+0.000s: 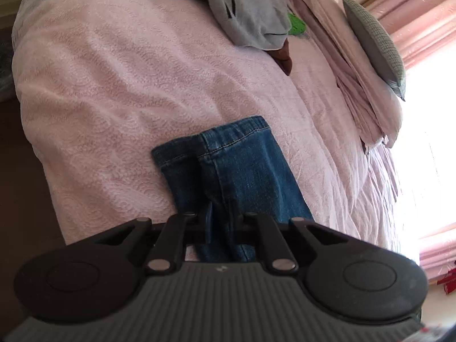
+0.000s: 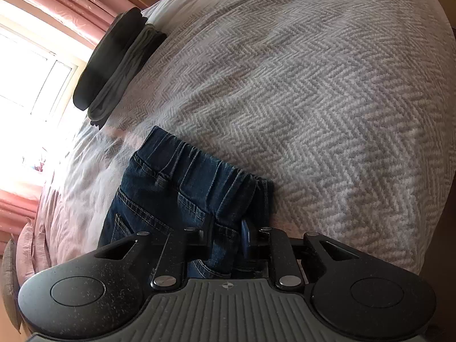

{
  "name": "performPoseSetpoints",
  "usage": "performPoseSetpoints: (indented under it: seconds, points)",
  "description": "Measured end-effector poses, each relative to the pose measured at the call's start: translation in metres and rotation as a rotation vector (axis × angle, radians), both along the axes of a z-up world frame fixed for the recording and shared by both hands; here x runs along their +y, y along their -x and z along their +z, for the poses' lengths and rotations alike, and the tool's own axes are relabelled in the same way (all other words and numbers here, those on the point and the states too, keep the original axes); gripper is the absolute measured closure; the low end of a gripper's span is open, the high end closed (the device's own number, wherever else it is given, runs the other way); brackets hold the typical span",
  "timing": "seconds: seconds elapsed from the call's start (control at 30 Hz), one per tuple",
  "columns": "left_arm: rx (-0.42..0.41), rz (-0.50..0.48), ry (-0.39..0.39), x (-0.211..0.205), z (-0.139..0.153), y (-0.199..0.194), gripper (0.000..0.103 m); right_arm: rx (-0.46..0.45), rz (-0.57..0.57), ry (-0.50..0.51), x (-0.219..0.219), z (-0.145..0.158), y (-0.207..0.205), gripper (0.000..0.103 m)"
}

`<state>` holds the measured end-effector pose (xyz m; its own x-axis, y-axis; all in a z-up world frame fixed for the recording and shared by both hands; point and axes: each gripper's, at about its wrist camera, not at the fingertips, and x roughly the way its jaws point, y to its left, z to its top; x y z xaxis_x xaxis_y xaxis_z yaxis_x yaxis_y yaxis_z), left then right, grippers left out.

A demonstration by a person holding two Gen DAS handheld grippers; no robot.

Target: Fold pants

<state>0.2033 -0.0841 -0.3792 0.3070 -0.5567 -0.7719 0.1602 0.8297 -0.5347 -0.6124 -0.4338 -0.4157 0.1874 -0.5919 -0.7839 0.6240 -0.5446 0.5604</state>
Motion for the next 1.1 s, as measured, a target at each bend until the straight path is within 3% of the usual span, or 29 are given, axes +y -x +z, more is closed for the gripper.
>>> performPoseSetpoints:
  seconds: [0.07, 0.13, 0.37, 0.4, 0.47, 0.57, 0.77, 0.9, 1.03, 1.1]
  points:
    - [-0.004, -0.01, 0.007, 0.005, 0.002, 0.0, 0.088, -0.007, -0.008, 0.001, 0.001, 0.0, 0.0, 0.088]
    - [-0.009, 0.0, 0.007, 0.005, 0.002, -0.006, 0.072, -0.004, -0.011, 0.003, 0.001, 0.001, 0.0, 0.087]
    - [-0.024, 0.011, -0.02, 0.001, -0.002, -0.021, 0.072, -0.01, -0.036, 0.008, 0.003, 0.0, -0.002, 0.085]
    - [-0.034, 0.004, -0.028, -0.001, -0.001, -0.021, 0.076, -0.009, -0.035, 0.008, 0.003, 0.0, -0.002, 0.085]
    - [-0.045, -0.005, -0.03, 0.0, 0.001, -0.022, 0.098, -0.005, -0.03, 0.004, 0.002, 0.0, -0.002, 0.085]
    - [-0.042, -0.034, -0.011, 0.008, 0.013, -0.024, 0.103, 0.004, -0.022, 0.001, 0.0, 0.002, -0.003, 0.085]
    - [-0.106, -0.218, -0.14, 0.008, 0.027, -0.028, 0.101, 0.025, 0.021, -0.036, -0.014, 0.006, 0.001, 0.085]
    - [-0.111, -0.223, -0.194, -0.002, 0.011, -0.025, 0.101, 0.036, 0.024, -0.039, -0.014, 0.004, -0.001, 0.085]
    - [-0.287, -0.42, -0.398, -0.029, 0.001, -0.001, 0.096, 0.031, 0.014, -0.017, -0.009, 0.003, -0.002, 0.085]
    - [-0.321, -0.442, -0.452, -0.037, 0.005, 0.006, 0.096, 0.007, 0.003, -0.003, -0.004, 0.004, 0.0, 0.085]
